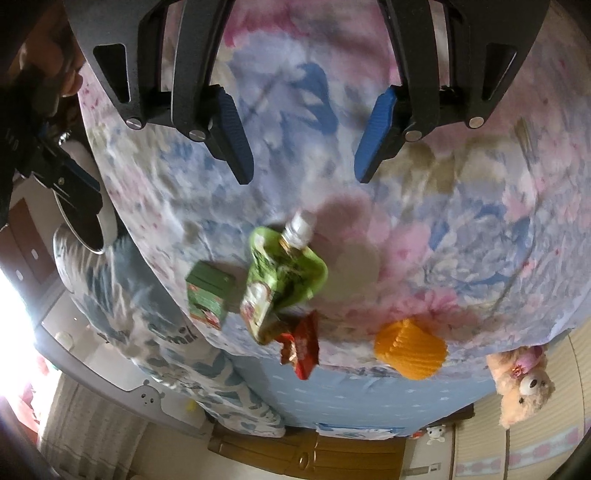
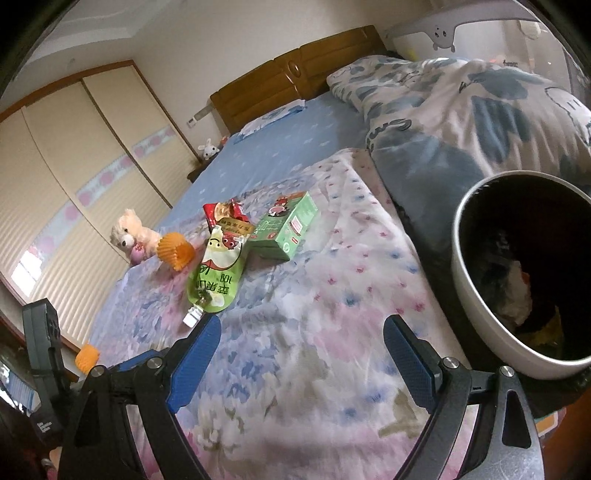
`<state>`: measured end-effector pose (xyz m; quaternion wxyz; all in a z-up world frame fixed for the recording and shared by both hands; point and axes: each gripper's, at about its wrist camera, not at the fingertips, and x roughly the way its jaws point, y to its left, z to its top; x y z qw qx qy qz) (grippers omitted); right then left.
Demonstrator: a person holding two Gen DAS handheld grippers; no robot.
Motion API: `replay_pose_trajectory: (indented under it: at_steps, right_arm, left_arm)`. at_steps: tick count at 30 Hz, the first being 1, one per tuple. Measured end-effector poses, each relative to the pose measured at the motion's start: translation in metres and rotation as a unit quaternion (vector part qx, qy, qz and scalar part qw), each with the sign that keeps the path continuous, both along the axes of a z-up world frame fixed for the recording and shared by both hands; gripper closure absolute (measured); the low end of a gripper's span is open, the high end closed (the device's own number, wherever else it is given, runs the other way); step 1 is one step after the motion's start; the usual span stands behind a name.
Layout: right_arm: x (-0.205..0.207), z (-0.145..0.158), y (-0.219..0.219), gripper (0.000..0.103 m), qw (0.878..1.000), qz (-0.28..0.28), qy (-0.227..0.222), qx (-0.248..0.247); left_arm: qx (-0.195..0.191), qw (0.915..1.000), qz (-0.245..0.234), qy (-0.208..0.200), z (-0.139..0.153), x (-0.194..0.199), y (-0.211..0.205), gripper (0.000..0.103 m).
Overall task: Collect trash
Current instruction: 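Grasp the green pouch with the left tool while the right grasps the green milk carton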
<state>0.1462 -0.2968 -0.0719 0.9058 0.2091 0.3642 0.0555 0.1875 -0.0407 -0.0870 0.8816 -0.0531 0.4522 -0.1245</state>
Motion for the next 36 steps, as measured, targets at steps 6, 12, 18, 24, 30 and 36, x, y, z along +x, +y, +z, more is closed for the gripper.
replay_pose_trajectory:
  at_steps: [6, 12, 18, 24, 30, 36]
  right_arm:
    - [0.019, -0.003, 0.004, 0.012, 1.000, 0.002, 0.004, 0.002]
    - [0.040, -0.006, 0.009, 0.012, 1.000, 0.006, 0.010, 0.002]
    - [0.061, -0.008, 0.015, 0.012, 1.000, 0.010, 0.015, 0.002]
    - [0.084, -0.010, 0.025, 0.012, 1.000, 0.014, 0.017, 0.002]
    - [0.116, -0.018, 0.039, 0.012, 0.999, 0.018, 0.024, -0.010]
    - [0.147, -0.026, 0.047, 0.013, 0.998, 0.007, 0.044, -0.039]
  left_arm:
    - [0.000, 1.0000, -0.005, 0.005, -0.001, 0.036, -0.002, 0.037]
    - [-0.005, 0.9997, -0.023, 0.012, -0.005, 0.069, -0.012, 0.032]
    - [-0.006, 0.9991, -0.041, 0.013, -0.015, 0.087, -0.021, 0.057]
    - [-0.014, 0.9990, -0.042, 0.001, -0.012, 0.077, -0.009, 0.066]
    - [-0.030, 0.9995, -0.011, 0.007, -0.012, 0.053, 0.020, 0.067]
    - [-0.020, 0.9998, -0.006, 0.008, -0.009, 0.041, 0.025, 0.064]
